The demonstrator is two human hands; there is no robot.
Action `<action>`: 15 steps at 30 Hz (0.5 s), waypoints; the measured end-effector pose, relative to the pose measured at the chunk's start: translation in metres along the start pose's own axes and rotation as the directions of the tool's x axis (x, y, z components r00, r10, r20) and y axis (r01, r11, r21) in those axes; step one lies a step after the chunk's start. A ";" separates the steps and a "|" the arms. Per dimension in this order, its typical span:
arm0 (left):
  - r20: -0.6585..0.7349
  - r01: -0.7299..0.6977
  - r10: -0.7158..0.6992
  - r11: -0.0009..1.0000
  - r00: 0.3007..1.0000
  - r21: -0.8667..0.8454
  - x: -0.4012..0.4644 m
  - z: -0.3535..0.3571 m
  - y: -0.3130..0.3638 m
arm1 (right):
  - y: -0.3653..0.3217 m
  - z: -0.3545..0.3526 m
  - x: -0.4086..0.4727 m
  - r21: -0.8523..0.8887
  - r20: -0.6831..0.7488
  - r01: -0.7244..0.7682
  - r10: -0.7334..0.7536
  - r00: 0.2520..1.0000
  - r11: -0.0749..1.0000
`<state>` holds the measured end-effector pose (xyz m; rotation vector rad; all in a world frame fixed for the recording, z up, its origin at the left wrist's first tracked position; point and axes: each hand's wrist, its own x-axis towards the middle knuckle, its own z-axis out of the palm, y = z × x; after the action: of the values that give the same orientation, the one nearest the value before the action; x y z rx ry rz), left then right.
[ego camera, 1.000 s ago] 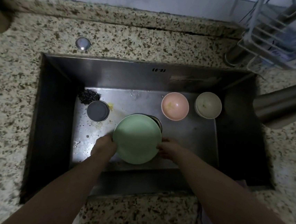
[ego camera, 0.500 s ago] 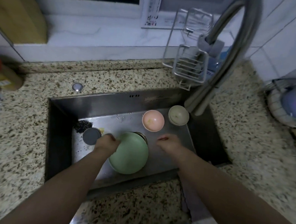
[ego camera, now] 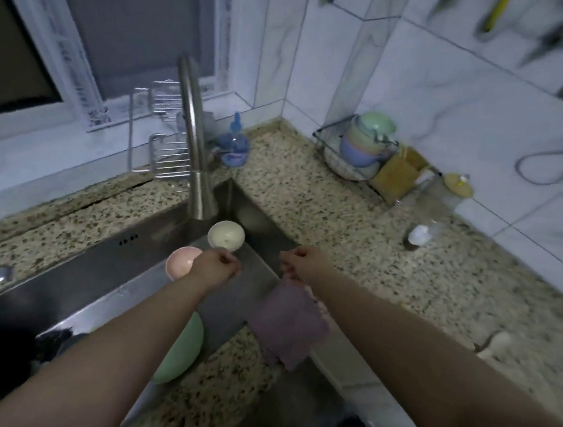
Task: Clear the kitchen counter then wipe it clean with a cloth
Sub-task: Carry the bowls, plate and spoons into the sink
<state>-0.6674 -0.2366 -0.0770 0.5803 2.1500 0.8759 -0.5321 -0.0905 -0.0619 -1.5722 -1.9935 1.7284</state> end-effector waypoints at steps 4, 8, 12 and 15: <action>0.100 -0.072 0.079 0.995 0.992 -0.069 -0.008 0.042 0.058 | 0.012 -0.065 -0.020 0.208 -0.095 -0.049 0.070 0.993 0.977; 0.215 -0.151 0.153 0.988 0.964 -0.027 -0.005 0.094 0.097 | 0.037 -0.126 -0.036 0.278 -0.159 -0.020 0.067 0.985 0.960; 0.304 -0.194 0.163 0.978 0.939 0.076 -0.025 0.172 0.145 | 0.090 -0.196 -0.061 0.395 -0.238 -0.038 0.143 0.961 0.918; 0.362 -0.239 0.194 0.967 0.912 0.083 -0.049 0.235 0.175 | 0.138 -0.250 -0.082 0.480 -0.299 -0.064 0.232 0.926 0.875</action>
<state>-0.4340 -0.0556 -0.0431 0.9792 1.8444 0.6913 -0.2519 0.0034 -0.0330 -1.7322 -1.2072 1.6606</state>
